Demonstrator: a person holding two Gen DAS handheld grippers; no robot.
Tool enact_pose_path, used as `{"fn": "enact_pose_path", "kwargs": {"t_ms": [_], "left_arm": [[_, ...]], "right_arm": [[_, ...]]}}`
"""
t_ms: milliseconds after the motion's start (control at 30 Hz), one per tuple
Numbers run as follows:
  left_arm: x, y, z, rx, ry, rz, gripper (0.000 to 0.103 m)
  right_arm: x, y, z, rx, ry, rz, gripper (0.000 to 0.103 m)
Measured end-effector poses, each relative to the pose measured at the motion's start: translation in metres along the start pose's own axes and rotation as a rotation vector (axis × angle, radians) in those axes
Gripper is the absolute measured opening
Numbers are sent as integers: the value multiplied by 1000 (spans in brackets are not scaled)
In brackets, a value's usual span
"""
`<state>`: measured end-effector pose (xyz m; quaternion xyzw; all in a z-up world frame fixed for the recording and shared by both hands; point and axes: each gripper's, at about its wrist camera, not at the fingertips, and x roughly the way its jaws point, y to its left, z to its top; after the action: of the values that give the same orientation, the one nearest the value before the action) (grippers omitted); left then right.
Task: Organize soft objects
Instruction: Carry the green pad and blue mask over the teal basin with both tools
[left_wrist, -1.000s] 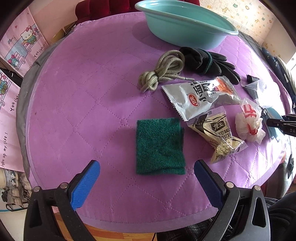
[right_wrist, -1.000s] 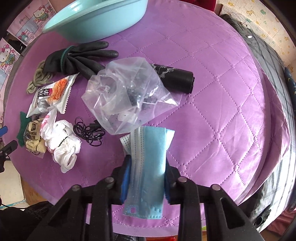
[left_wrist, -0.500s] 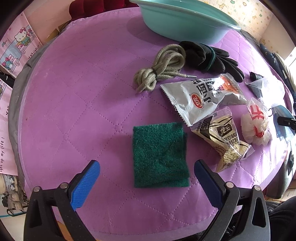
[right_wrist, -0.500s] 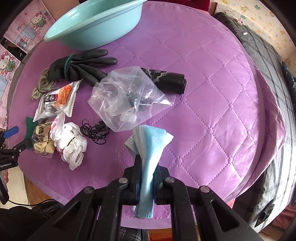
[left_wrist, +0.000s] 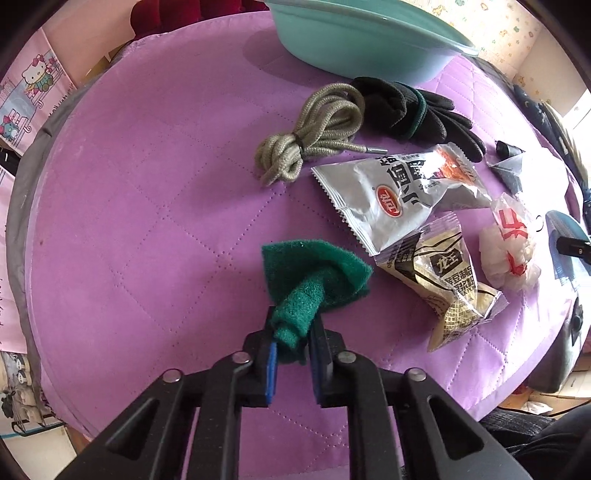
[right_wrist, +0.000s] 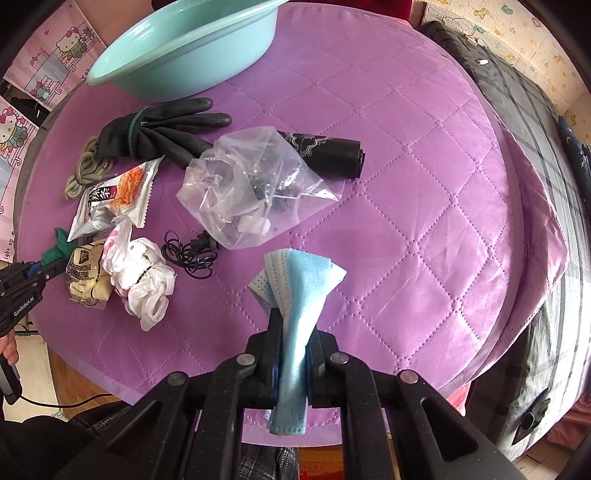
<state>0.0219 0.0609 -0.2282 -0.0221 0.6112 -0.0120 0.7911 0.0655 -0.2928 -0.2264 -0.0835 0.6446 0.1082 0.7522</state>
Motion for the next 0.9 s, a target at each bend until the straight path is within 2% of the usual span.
{"fn": "enact_pose_path", "kwargs": {"t_ms": [500,900], "left_arm": [[-31,-5,-11,9,-48,-27,11],[-78,-19,-14,39,-89,-33,12]], "right_arm": [[-29,3,-14,-11,-40,-10,8],[-70,8,-12,-38,-95,-17,8]]}}
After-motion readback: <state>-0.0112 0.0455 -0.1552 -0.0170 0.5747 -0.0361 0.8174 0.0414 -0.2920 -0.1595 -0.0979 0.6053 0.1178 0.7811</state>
